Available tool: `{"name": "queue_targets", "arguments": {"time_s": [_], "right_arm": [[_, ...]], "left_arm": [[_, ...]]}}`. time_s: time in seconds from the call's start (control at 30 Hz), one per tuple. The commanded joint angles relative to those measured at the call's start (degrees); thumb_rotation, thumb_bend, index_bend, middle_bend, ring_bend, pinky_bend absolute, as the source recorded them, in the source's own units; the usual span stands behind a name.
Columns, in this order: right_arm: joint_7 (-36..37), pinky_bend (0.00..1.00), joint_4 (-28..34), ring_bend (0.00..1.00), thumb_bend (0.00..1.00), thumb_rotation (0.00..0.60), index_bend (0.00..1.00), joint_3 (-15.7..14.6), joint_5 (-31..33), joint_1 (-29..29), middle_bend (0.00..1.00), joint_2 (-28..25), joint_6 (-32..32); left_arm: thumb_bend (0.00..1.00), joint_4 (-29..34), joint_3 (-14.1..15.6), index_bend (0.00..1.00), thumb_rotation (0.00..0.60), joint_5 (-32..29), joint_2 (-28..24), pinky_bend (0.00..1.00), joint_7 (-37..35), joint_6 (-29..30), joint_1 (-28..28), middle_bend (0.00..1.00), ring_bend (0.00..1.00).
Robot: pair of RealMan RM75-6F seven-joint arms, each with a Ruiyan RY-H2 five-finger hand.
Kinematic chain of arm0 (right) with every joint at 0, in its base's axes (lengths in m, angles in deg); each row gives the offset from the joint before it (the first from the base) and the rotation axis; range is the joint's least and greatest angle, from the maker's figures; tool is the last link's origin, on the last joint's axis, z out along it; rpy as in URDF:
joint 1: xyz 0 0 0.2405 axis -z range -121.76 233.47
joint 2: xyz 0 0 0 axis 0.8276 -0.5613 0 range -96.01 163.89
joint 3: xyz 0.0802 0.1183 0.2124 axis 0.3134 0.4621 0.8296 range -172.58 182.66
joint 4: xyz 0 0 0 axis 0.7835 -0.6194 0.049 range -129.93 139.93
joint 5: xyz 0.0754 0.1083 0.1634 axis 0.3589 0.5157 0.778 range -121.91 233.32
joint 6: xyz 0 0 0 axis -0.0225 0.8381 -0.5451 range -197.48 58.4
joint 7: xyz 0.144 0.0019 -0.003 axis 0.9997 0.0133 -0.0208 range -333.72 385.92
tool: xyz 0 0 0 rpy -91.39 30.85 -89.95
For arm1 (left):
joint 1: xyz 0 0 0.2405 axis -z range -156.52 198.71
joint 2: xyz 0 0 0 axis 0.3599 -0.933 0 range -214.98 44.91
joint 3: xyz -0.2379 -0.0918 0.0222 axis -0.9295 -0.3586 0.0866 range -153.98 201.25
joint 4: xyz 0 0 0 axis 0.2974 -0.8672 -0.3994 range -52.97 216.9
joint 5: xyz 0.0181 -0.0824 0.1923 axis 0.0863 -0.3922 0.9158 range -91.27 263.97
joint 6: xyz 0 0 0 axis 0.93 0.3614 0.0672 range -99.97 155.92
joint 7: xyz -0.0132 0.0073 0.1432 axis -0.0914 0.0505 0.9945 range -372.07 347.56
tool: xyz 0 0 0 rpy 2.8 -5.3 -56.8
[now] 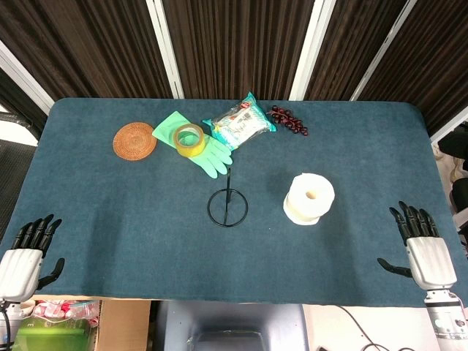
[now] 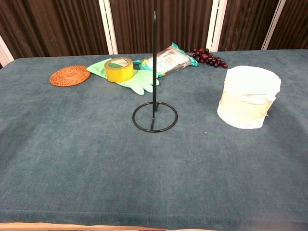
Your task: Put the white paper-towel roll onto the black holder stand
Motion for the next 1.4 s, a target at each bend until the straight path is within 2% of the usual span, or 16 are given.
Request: {"name": "queue_targets", "arguments": {"time_s": [0.03,0.13,0.27,0.47,0.6,0.77,1.07,1.4], "right_arm": [[0.5,0.00,-0.4,0.00,0.02,0.600,0.00,0.1,-0.3,-0.1,0.00,0.3,0.1],[1.3,0.00,-1.1,0.00,0.02,0.600,0.00,0.4,-0.6,-0.6,0.00,0.8,0.0],[2.4,0.00,-2.8,0.00,0.02,0.600,0.00,2.5,0.7,-2.6,0.00,2.1,-1.5],[5.0,0.00,-3.3,0.00,0.02,0.600,0.00,7.3,7.3,-10.6,0.00,1.5,-14.0],[7.0,0.00,-3.4,0.00,0.02,0.600,0.00,9.2,10.7,-15.5,0.00,2.0,-21.6],[2.2,0.00,-5.3,0.00,0.02,0.600,0.00,10.6,16.4,-19.9,0.00,4.0,-27.3],[-4.2,0.00,-3.7,0.00,0.02,0.600,0.00,11.1,26.5,-24.9,0.00,4.1,-33.9],[-8.1,0.00,-6.0,0.00,0.02,0.600,0.00,10.5,33.3,-30.5,0.00,6.9,-38.6]], "left_arm": [[0.43,-0.4,0.0,0.00,0.600,0.1,0.2,0.09,-0.4,0.2,-0.1,0.00,0.00],[0.43,-0.5,0.0,0.00,0.600,0.3,0.2,0.09,-0.8,0.1,0.0,0.00,0.00],[0.43,-0.4,0.1,0.00,0.600,0.4,-0.2,0.09,-1.6,0.6,-0.2,0.00,0.00],[0.43,-0.4,0.2,0.00,0.600,0.4,-0.3,0.09,-1.9,0.3,-0.2,0.00,0.00],[0.43,-0.5,0.0,0.00,0.600,-0.1,-0.3,0.09,-1.9,0.0,-0.1,0.00,0.00],[0.43,-0.6,-0.1,0.00,0.600,-0.7,-0.2,0.09,-1.7,-0.8,0.2,0.00,0.00],[0.43,-0.8,-0.2,0.00,0.600,-1.0,-0.1,0.09,-1.7,-1.2,0.4,0.00,0.00],[0.43,-0.8,-0.2,0.00,0.600,-1.4,0.0,0.09,-1.6,-1.6,0.5,0.00,0.00]]}}
